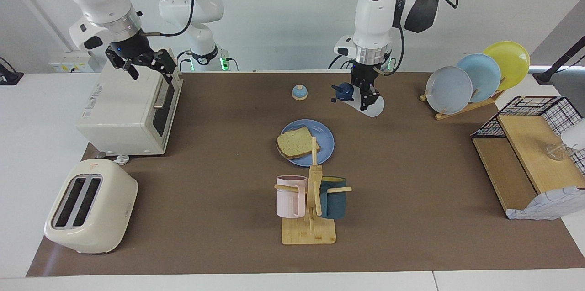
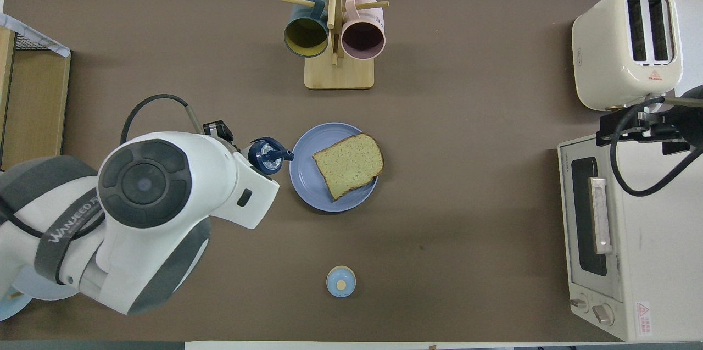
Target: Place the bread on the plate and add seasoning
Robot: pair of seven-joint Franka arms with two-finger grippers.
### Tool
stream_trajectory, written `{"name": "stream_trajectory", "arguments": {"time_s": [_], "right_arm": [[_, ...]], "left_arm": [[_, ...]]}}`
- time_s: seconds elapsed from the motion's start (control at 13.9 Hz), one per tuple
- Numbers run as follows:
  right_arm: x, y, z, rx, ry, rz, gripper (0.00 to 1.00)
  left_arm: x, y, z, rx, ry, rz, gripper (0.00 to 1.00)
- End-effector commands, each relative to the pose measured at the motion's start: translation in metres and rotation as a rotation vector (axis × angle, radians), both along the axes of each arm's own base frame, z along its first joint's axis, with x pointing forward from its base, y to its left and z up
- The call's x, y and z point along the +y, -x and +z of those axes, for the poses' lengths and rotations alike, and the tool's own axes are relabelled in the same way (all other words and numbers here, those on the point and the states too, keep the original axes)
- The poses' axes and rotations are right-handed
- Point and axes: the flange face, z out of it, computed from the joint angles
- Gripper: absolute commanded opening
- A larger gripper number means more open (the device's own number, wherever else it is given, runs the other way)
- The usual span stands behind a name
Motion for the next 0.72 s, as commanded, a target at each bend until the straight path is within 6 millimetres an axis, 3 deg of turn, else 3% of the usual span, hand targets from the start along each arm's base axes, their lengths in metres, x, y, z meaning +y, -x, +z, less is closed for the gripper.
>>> {"name": "stream_trajectory", "arguments": {"time_s": [0.0, 0.43, 0.58, 0.65], "right_arm": [[-0.016, -0.006, 0.0, 0.001, 0.027, 0.036, 1.0], [-0.019, 0.005, -0.004, 0.026, 0.017, 0.054, 1.0], [-0.025, 0.004, -0.003, 0.019, 0.01, 0.08, 1.0], [-0.027, 0.002, -0.003, 0.009, 0.023, 0.085, 1.0]], "left_arm": [[-0.03, -0.004, -0.006, -0.06, -0.078, 0.004, 0.0], [-0.085, 0.01, -0.041, -0.13, -0.305, -0.031, 0.0], [-0.084, 0.01, -0.042, -0.156, -0.363, -0.047, 0.0], [-0.094, 0.017, -0.047, -0.166, -0.396, -0.07, 0.0]]}}
